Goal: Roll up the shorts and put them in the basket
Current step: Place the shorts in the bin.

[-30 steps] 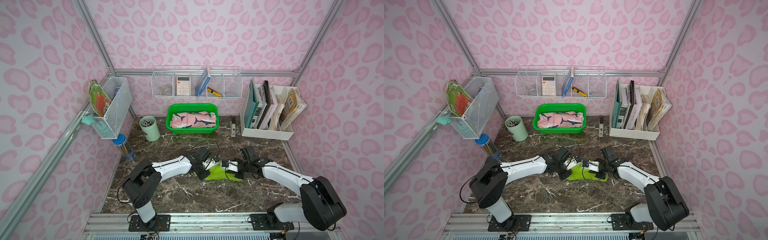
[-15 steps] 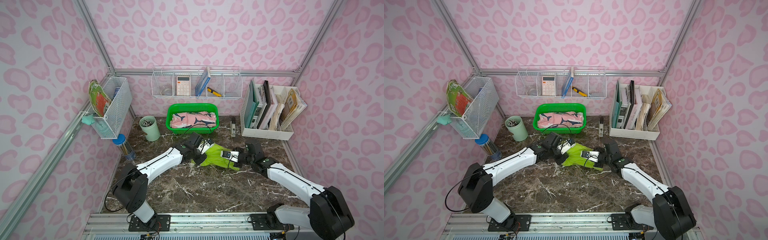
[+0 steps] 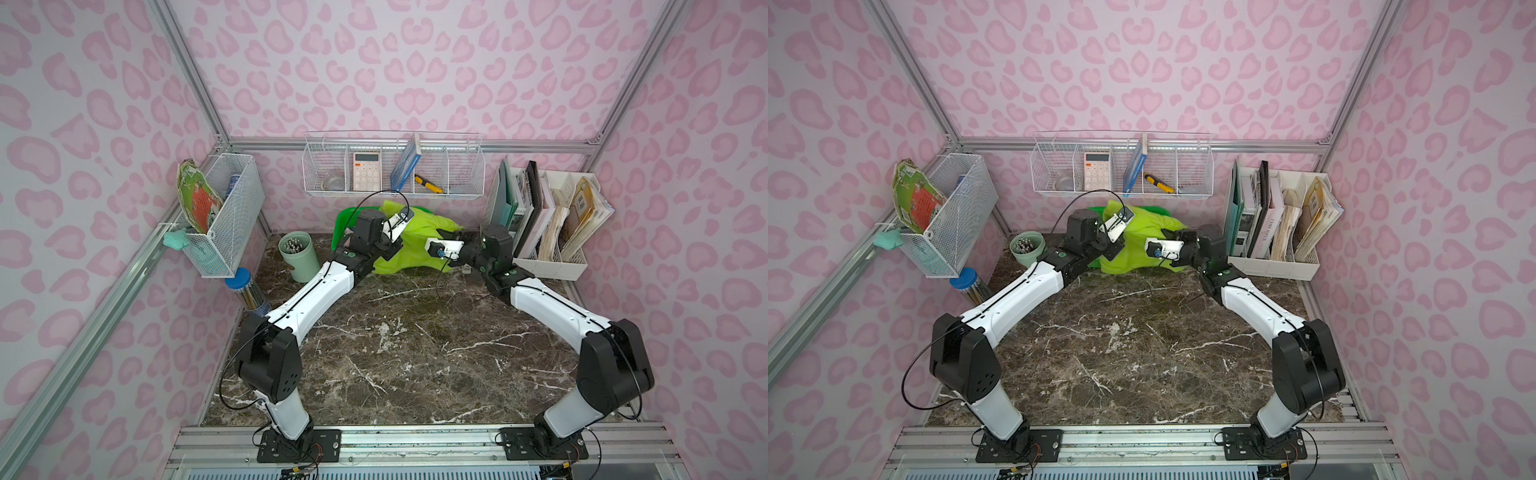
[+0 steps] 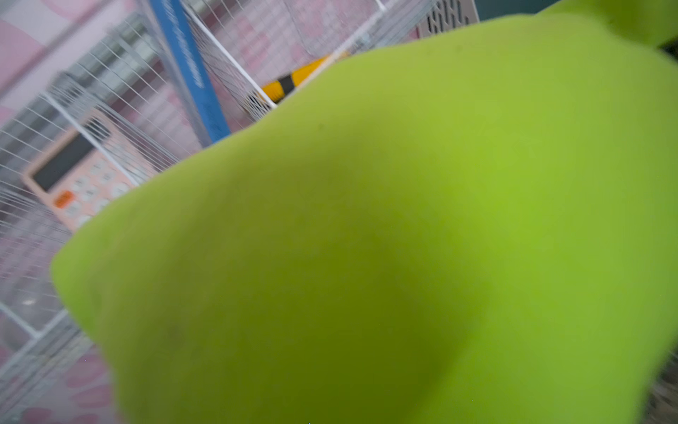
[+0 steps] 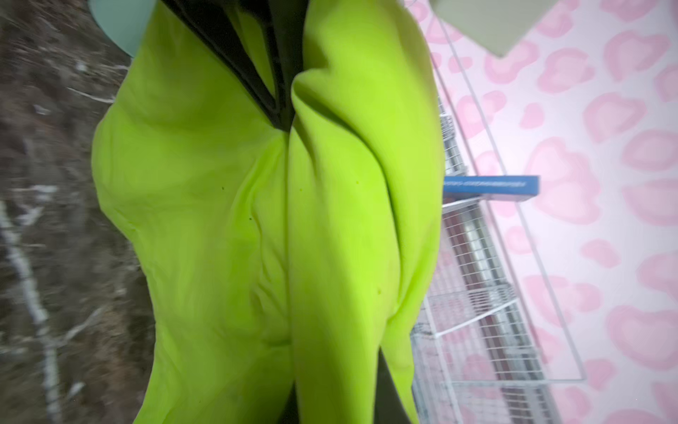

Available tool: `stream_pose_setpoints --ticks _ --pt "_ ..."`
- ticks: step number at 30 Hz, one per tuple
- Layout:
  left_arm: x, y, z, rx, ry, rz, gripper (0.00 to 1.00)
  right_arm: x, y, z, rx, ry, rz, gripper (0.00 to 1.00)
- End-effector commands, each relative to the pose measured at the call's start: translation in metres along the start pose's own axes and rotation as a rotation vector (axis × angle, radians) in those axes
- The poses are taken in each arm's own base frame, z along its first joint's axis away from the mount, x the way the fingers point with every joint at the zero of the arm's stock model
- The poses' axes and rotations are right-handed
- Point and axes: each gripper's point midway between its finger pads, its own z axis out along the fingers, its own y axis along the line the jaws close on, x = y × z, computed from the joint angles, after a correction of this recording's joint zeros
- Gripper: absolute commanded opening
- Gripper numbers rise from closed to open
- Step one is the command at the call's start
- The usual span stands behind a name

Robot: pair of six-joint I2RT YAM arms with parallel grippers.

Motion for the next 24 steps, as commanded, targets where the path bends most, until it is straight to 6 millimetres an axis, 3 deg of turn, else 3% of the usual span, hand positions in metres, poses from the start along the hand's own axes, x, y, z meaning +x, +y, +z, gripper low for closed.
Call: stream_pose_setpoints --ticks 1,3,6,9,11,17,23,24 --pt "-0.038 0.115 -0.022 -0.490 -0.120 0.021 0.00 0.029 -0.063 0.008 0.230 0.186 -0.152 0.00" --pt "-0.050 0.128 -0.021 -0.543 -0.174 0.056 0.00 0.018 -0.091 0.015 0.333 0.156 -0.200 0.00" --pt "-0.042 0.136 -0.006 -0.565 -0.180 0.086 0.00 0.013 -0.094 0.034 0.371 0.113 -0.248 0.00" --pt "0.009 0.128 0.021 -0.497 -0.099 0.034 0.00 0.023 -0.055 0.068 0.260 0.096 -0.243 0.00" --pt "0.057 0.112 0.038 -0.427 -0.015 -0.009 0.00 0.038 -0.016 0.089 0.158 0.093 -0.206 0.00" --pt "0.173 0.069 0.067 -0.297 0.207 -0.080 0.00 0.062 0.076 0.124 -0.101 0.053 -0.043 0.00" --pt "0.234 0.055 0.078 -0.201 0.333 -0.187 0.00 0.085 0.131 0.153 -0.328 0.071 0.129 0.00" --pt "0.230 0.060 0.082 -0.201 0.321 -0.195 0.00 0.087 0.132 0.157 -0.345 0.080 0.149 0.00"
